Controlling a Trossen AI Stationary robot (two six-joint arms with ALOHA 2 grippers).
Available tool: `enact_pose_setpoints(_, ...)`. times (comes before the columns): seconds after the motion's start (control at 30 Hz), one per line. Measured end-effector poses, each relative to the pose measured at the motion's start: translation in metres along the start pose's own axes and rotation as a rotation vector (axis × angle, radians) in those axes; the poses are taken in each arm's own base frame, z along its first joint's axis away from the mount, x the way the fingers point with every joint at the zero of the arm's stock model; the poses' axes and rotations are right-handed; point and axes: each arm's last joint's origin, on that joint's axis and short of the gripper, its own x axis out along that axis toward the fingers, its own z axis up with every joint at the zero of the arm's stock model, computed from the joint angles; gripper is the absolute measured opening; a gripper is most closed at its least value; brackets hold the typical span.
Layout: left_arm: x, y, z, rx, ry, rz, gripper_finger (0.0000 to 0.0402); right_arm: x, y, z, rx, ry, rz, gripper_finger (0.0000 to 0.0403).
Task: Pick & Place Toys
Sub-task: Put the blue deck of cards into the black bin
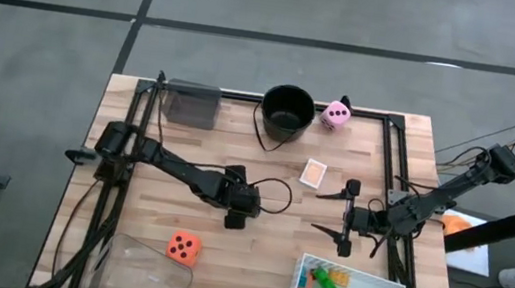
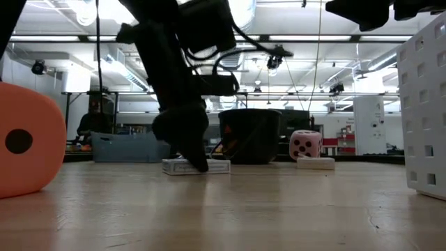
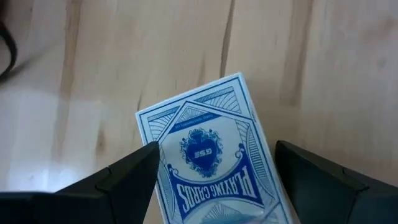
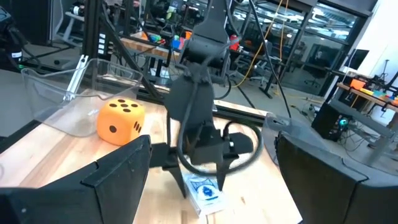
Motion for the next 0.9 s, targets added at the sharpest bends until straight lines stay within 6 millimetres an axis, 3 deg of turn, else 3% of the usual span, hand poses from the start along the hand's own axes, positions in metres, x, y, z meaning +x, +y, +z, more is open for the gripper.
enact_pose_setpoints(0.17,-0.011,0.0,0.0,0.013,-0.006,-0.007,0.033,0.0,0.0,0.0,-0.001,0.002,0.0,0.0338)
enact_pose_setpoints(0.4,-0.013,0.007,0.001,-0.03,0.0,0.014,0.0395,0.0,0.0,0.0,-0.003,0.004,0.001,0.0338)
enact_pose_setpoints(0.9,-0.003,0.034,0.0,-0.138,0.1,-0.155,0.0399,0.0,0.001,-0.002,-0.007,0.019,0.011,0.0338)
